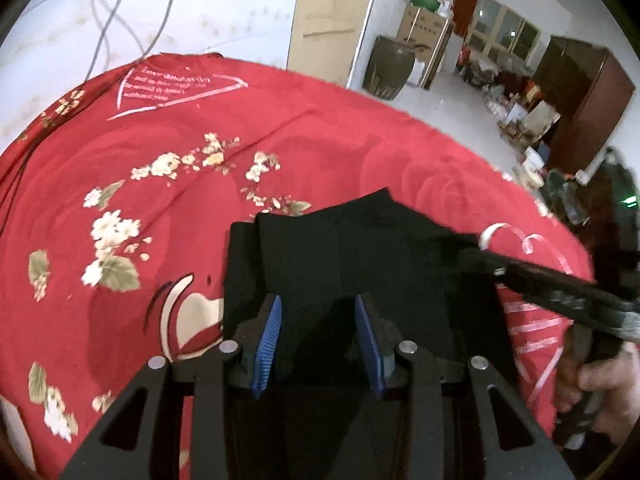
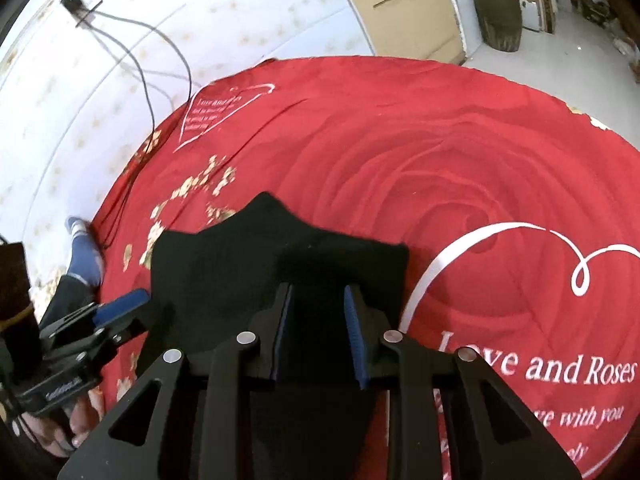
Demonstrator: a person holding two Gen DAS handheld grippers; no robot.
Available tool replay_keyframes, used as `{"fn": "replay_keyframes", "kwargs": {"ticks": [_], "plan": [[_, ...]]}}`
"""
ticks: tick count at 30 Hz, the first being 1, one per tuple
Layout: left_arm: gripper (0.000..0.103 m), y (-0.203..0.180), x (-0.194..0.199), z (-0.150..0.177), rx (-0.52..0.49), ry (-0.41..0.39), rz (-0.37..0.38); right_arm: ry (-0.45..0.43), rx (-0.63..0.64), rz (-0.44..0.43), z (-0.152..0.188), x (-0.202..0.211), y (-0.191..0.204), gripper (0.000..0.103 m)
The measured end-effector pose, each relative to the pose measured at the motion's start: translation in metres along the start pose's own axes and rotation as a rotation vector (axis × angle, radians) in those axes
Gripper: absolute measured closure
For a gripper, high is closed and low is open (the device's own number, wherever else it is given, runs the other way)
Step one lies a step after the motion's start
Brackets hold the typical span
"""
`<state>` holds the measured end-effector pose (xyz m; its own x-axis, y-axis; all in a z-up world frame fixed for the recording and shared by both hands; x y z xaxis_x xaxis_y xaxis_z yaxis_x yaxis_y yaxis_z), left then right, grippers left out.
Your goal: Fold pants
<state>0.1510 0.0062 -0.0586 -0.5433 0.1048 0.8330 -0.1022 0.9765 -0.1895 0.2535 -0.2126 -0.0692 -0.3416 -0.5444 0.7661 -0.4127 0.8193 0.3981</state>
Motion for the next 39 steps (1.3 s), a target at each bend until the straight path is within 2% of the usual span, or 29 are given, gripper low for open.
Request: {"fn": "replay_keyframes", "kwargs": {"ticks": [3, 6, 11, 17, 20, 22, 26, 33, 39], "plan": [[0.055, 0.003, -0.005, 0.002, -0.001, -0.013, -0.015, -0.011, -0.01, -0.007, 0.0, -0.001, -0.003, 0.078], [0.055, 0.011, -0.001, 0.005, 0.028, 0.003, -0.002, -0.017, -0.005, -0.004, 0.001, 0.001, -0.002, 0.077], [0.055, 0.005, 0.035, 0.027, -0.006, -0.016, -0.012, -0.002, -0.038, 0.086, 0.015, 0.029, 0.005, 0.077], [0.055, -0.013, 0.07, 0.072, -0.06, -0.018, 0.015, 0.079, -0.052, 0.053, 0.065, 0.058, 0.044, 0.077], [0.055, -0.019, 0.066, 0.084, -0.079, 0.022, 0.007, 0.148, -0.044, 0.044, 0.095, 0.057, 0.061, 0.077], [0.055, -0.018, 0.059, 0.088, -0.094, 0.036, -0.027, 0.175, -0.022, 0.081, 0.107, 0.054, 0.065, 0.077], [0.055, -0.017, 0.059, 0.09, -0.083, 0.037, -0.018, 0.192, -0.023, 0.115, 0.106, 0.052, 0.062, 0.081], [0.055, -0.016, 0.06, 0.093, -0.058, 0.027, -0.013, 0.176, -0.013, 0.119, 0.108, 0.053, 0.061, 0.081], [0.055, -0.018, 0.079, 0.098, -0.056, 0.017, -0.023, 0.153, -0.129, 0.071, 0.112, 0.067, 0.051, 0.079]]}}
Point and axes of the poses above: each gripper's, at about its wrist camera, not at the fingertips, and x roughly against the way its jaws point, y to its left, z to its underside, the point moved 2 cm from there along -x, roughly the way its jaws point, and after that the axes turned 4 degrees about x, right-handed, at the moved point
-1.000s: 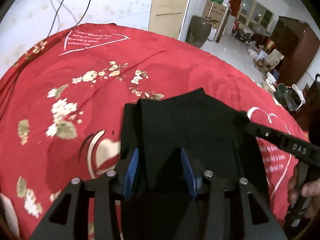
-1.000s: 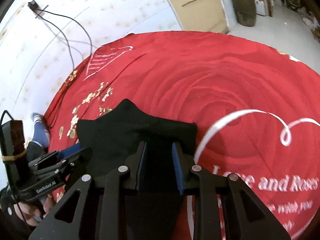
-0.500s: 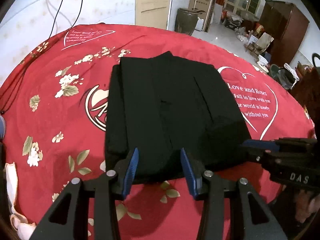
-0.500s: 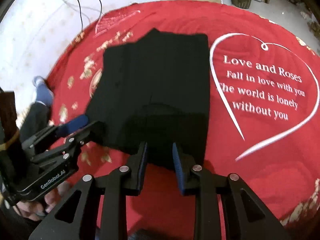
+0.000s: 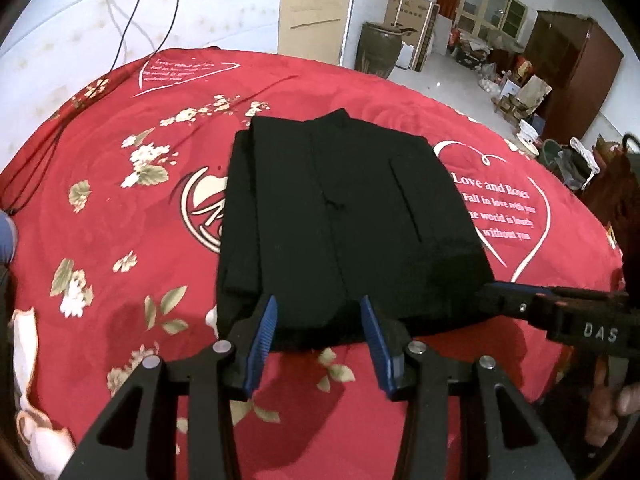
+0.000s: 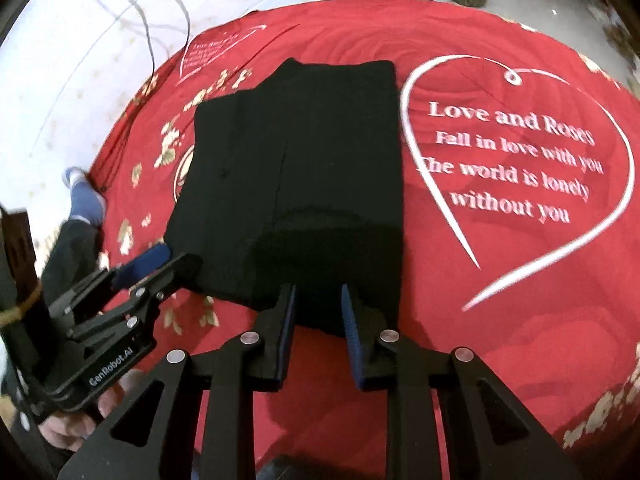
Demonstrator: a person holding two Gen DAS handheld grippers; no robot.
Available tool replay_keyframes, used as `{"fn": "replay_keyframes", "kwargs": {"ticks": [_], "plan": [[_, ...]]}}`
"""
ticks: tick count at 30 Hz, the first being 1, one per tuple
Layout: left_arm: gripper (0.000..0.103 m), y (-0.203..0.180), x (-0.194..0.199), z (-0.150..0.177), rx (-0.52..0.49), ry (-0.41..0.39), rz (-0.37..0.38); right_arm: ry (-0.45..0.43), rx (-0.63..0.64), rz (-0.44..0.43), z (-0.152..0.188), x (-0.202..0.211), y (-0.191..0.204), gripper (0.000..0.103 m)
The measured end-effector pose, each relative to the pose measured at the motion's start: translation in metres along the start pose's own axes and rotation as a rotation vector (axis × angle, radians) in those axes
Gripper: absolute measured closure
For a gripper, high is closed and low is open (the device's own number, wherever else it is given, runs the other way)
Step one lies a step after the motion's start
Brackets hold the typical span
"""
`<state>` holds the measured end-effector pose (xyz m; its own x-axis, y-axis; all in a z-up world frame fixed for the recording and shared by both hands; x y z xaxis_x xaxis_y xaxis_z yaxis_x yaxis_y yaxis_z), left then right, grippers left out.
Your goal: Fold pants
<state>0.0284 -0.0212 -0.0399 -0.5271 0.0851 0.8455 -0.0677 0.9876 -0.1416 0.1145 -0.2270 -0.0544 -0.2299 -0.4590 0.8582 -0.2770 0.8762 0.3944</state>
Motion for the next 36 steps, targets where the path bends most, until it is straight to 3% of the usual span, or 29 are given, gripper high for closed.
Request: {"fn": "replay_keyframes", "kwargs": {"ticks": [10, 12, 14, 16, 23, 36], "plan": [[0.055, 0.001, 0.036, 0.004, 0.013, -0.053, 0.004, -0.024, -0.002, -0.052, 0.017, 0.021, 0.012, 0.077], [0.055, 0.002, 0.04, 0.005, 0.013, -0.057, 0.006, -0.028, 0.007, -0.052, 0.022, 0.025, 0.014, 0.07], [0.055, 0.002, 0.045, 0.008, 0.013, -0.059, 0.006, -0.033, 0.012, -0.055, 0.026, 0.03, 0.015, 0.056], [0.055, 0.003, 0.047, 0.01, 0.014, -0.06, 0.009, -0.035, 0.008, -0.052, 0.03, 0.034, 0.014, 0.052], [0.055, 0.008, 0.048, 0.013, 0.02, -0.053, -0.001, -0.041, -0.01, -0.059, 0.033, 0.039, 0.01, 0.052], [0.055, 0.019, 0.031, -0.002, 0.045, -0.03, -0.017, -0.062, -0.021, -0.077, 0.01, 0.032, 0.006, 0.052]]}}
Point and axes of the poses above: each gripper's, at about its wrist camera, not at the fingertips, and x roughly against the way its jaws point, y to its left, z to its underside, the point moved 2 cm from there along -x, roughly the way its jaws point, and after that the axes turned 4 degrees about x, right-handed, at the moved point
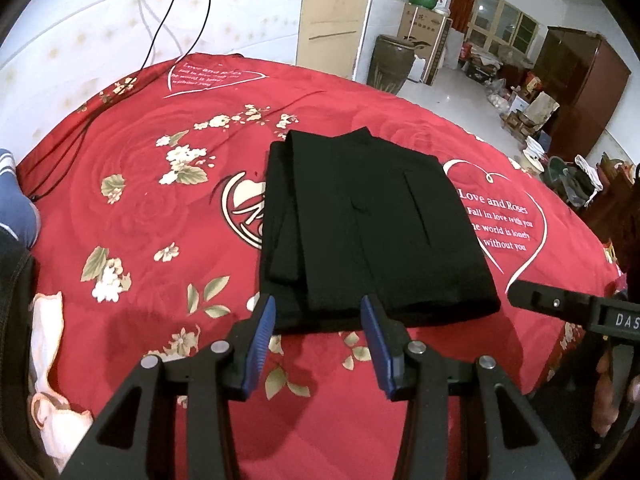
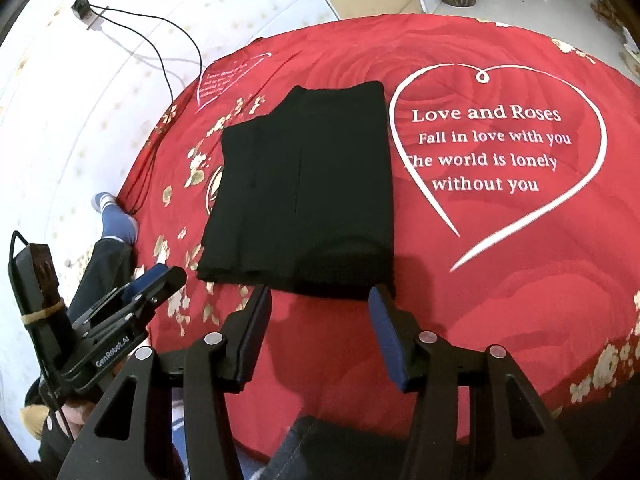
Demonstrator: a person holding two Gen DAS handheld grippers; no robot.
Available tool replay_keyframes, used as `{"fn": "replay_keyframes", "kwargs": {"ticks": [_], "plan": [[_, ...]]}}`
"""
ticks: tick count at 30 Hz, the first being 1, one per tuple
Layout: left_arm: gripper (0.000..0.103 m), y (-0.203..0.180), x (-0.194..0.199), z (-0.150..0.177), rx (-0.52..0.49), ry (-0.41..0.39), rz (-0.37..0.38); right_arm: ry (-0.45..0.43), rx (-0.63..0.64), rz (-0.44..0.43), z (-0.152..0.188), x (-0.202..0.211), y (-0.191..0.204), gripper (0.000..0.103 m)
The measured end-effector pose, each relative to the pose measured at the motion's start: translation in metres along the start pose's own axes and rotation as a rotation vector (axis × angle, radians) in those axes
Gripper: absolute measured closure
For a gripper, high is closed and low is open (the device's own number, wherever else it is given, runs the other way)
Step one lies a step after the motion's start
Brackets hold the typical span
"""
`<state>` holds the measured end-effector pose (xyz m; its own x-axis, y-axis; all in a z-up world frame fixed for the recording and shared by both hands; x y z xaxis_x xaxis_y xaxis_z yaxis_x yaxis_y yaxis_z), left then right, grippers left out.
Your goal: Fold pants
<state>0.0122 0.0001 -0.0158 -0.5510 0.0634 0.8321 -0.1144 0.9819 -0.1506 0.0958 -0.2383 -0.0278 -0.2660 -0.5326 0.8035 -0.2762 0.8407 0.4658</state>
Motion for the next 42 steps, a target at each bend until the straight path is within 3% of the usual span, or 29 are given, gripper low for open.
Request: {"fn": "replay_keyframes", "kwargs": {"ticks": [6, 8, 13, 17, 22, 31, 42], "plan": [[0.055, 0.007, -0.01, -0.016, 0.009, -0.011, 0.019, -0.015, 0.026, 0.016, -0.018, -0.006, -0.003, 0.051], [0.055, 0.011, -0.015, -0.021, 0.018, -0.009, 0.028, -0.016, 0.029, 0.016, -0.025, -0.01, -0.007, 0.045], [0.051, 0.028, -0.035, -0.033, 0.055, 0.014, 0.059, -0.034, 0.02, 0.007, -0.045, -0.017, -0.022, 0.043], [0.051, 0.039, -0.055, -0.035, 0.081, 0.038, 0.066, -0.048, -0.02, -0.034, -0.055, -0.027, -0.038, 0.043], [0.051, 0.047, -0.073, -0.04, 0.113, 0.043, 0.111, -0.026, -0.087, -0.085, -0.059, -0.044, -0.052, 0.043], [0.042, 0.05, -0.095, -0.047, 0.162, 0.038, 0.232, -0.047, -0.044, -0.106, -0.069, -0.06, -0.048, 0.043], [0.041, 0.044, -0.092, -0.039, 0.172, 0.045, 0.249, -0.014, 0.009, -0.135, -0.063, -0.066, -0.034, 0.042]]}}
Point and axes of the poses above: each gripper's, at about its wrist camera, not at the fingertips, and x roughly against the way its jaws point, y to its left, z to its underside, the point moved 2 cm from there along -x, roughly the way its jaws point, and after that the axes turned 4 degrees about x, right-handed, at the moved point
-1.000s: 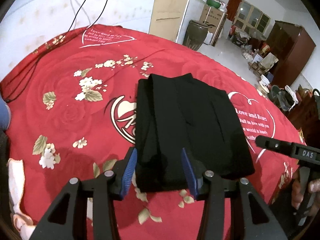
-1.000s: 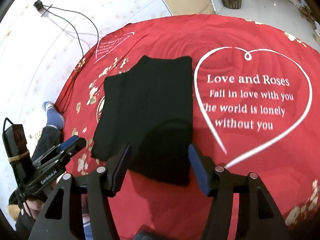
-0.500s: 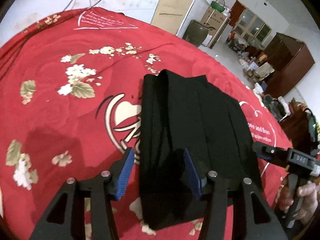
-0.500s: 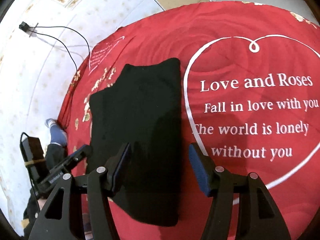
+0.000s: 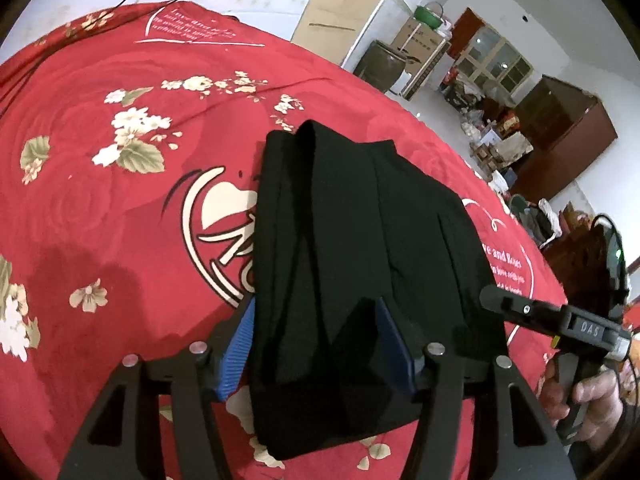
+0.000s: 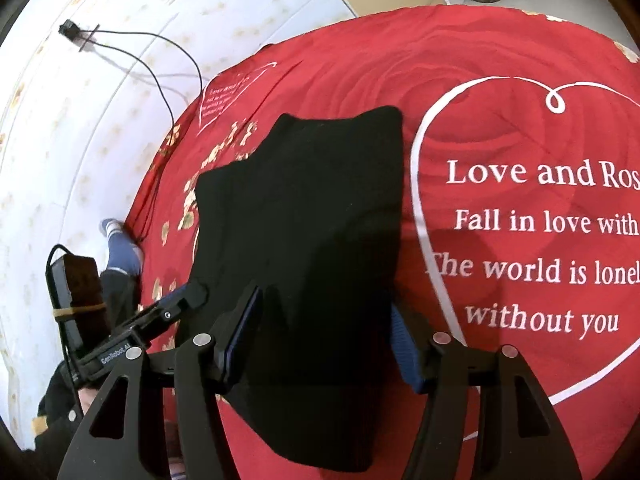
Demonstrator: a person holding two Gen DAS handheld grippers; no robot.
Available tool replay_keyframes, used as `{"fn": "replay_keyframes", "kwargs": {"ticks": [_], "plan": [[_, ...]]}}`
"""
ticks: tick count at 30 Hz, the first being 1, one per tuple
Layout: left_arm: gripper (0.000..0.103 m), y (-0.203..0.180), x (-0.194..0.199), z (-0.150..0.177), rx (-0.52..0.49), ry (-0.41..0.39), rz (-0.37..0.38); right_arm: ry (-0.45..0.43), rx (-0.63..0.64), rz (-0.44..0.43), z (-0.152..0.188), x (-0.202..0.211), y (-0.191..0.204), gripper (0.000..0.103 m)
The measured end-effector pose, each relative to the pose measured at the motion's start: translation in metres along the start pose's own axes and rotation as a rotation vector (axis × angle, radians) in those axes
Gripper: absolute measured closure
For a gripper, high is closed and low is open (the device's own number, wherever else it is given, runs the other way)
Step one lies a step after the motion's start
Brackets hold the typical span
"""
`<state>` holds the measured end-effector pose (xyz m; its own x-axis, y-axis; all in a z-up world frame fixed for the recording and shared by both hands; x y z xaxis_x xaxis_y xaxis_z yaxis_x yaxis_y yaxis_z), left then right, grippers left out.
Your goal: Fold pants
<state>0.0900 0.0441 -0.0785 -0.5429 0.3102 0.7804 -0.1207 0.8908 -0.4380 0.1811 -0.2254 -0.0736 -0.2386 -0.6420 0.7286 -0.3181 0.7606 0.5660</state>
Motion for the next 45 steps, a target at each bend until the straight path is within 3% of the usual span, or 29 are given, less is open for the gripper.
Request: {"fn": "replay_keyframes", "kwargs": {"ticks": [10, 12, 16, 20, 24, 26, 33, 45], "plan": [[0.037, -0.011, -0.013, -0.008, -0.063, -0.03, -0.046, -0.038, 0.008, 0.0, -0.012, -0.01, 0.0, 0.044], [0.044, -0.01, -0.01, -0.006, -0.054, -0.023, -0.041, -0.033, 0.013, 0.027, -0.012, -0.009, 0.001, 0.053], [0.062, -0.004, -0.002, -0.006, 0.003, -0.03, -0.021, -0.033, -0.034, -0.005, -0.009, -0.004, -0.001, 0.072], [0.063, -0.006, -0.007, -0.008, -0.012, -0.03, -0.058, -0.027, -0.028, -0.001, -0.009, -0.007, -0.001, 0.072], [0.05, -0.005, -0.014, -0.013, -0.009, -0.037, -0.065, -0.021, -0.062, -0.026, -0.012, -0.012, -0.009, 0.072], [0.05, -0.008, -0.017, -0.015, -0.026, -0.039, -0.069, -0.025, -0.059, -0.029, -0.012, -0.012, -0.009, 0.072], [0.069, -0.025, -0.01, -0.013, -0.068, -0.043, -0.123, -0.023, -0.007, 0.003, -0.012, -0.01, 0.001, 0.078], [0.078, -0.038, -0.001, -0.012, -0.125, -0.066, -0.172, -0.026, 0.034, 0.016, -0.014, -0.008, 0.006, 0.084]]}}
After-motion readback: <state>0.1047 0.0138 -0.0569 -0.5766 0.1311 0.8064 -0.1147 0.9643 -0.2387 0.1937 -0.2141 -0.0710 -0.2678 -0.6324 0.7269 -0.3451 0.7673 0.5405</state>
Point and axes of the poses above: each gripper's, at about its wrist camera, not at the fingertips, and x roughly against the way its jaws point, y to its left, z to its underside, the point moved 2 cm from there along -x, roughly the way its jaws point, and after that the axes turned 4 degrees about x, right-handed, at the moved point
